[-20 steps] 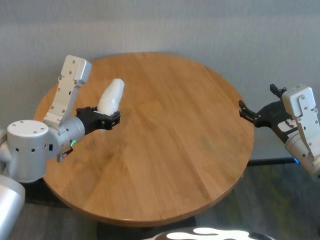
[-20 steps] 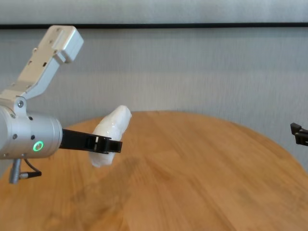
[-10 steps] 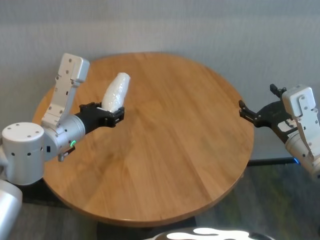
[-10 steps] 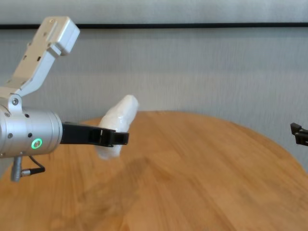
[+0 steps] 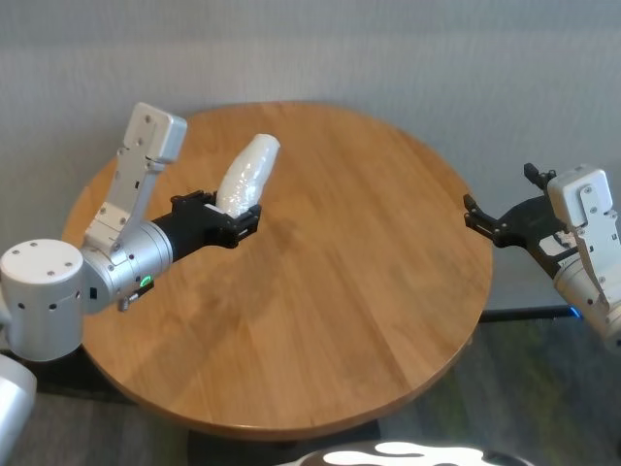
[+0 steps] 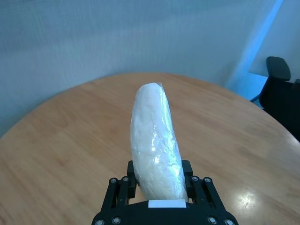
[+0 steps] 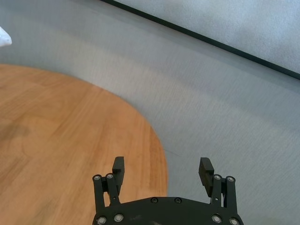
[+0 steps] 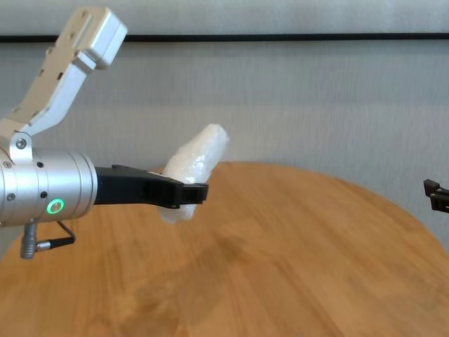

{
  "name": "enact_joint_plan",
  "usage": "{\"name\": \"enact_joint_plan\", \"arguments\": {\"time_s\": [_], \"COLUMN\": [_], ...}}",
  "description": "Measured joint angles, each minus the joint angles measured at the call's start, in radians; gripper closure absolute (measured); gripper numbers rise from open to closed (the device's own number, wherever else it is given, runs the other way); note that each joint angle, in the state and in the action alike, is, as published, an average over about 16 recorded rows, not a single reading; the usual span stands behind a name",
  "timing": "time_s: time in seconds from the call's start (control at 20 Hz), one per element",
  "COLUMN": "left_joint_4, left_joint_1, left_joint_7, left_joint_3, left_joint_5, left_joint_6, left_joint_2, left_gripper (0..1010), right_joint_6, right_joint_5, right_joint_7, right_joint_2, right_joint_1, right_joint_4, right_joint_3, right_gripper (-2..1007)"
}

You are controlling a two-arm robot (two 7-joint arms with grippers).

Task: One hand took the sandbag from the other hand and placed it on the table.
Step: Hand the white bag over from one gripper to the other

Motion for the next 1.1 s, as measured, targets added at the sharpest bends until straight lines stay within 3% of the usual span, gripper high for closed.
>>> {"name": "enact_joint_plan", "arguments": {"time_s": [0.45,1.1], "left_joint_4": [-0.028,-0.059], "left_joint_1": [0.001,-0.005], "left_joint_7": [-0.055,-0.088], "left_joint_3": [0.034,0.062], "left_joint_5": [-0.022,-0.059], "left_joint_6": [-0.057,-0.091], "left_joint_2": [0.033,0.059], "left_gripper": [414,414], "right_joint_6": [0.000,0.000], "right_joint_5": [0.000,0.000], "right_joint_7": [0.000,0.000], "right_joint_2": [0.000,0.000], "right_joint_1": [0.000,0.000], "right_joint_4": [0.000,0.000], "right_joint_3": [0.000,0.000], "right_gripper": [5,5]}}
